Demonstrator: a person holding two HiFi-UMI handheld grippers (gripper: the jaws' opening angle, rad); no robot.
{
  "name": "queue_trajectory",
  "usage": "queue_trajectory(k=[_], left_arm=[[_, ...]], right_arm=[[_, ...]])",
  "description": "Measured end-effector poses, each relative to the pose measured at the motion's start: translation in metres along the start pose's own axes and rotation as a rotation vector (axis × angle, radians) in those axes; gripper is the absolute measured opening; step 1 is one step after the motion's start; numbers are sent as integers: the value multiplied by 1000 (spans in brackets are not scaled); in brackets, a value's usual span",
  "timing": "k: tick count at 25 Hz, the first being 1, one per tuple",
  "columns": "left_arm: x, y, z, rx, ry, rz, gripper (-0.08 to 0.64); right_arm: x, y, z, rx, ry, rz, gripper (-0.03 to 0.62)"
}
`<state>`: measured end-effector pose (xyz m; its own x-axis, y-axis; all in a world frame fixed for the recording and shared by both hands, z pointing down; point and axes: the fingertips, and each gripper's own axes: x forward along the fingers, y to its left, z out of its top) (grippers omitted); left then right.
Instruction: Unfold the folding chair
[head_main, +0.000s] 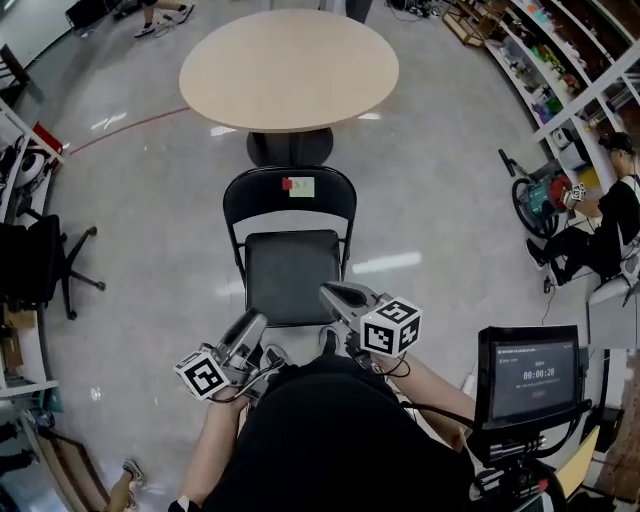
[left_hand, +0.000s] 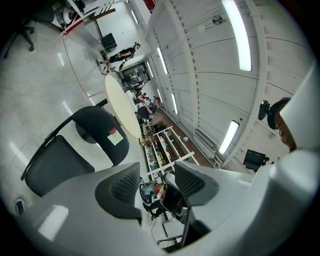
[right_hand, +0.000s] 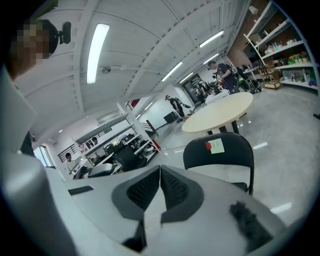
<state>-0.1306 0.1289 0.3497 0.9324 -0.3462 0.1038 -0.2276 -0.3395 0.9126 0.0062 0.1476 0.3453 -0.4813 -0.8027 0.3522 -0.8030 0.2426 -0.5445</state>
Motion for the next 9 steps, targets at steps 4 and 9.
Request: queue_trajectory(k=[4,9], left_arm=[[-6,7,16,-11,0,-11,219],[16,4,0,-55,35,-57,219]], right_arm=[[16,10,5,-20,12,-11,9],[2,-2,4,-17,12,-45,8]])
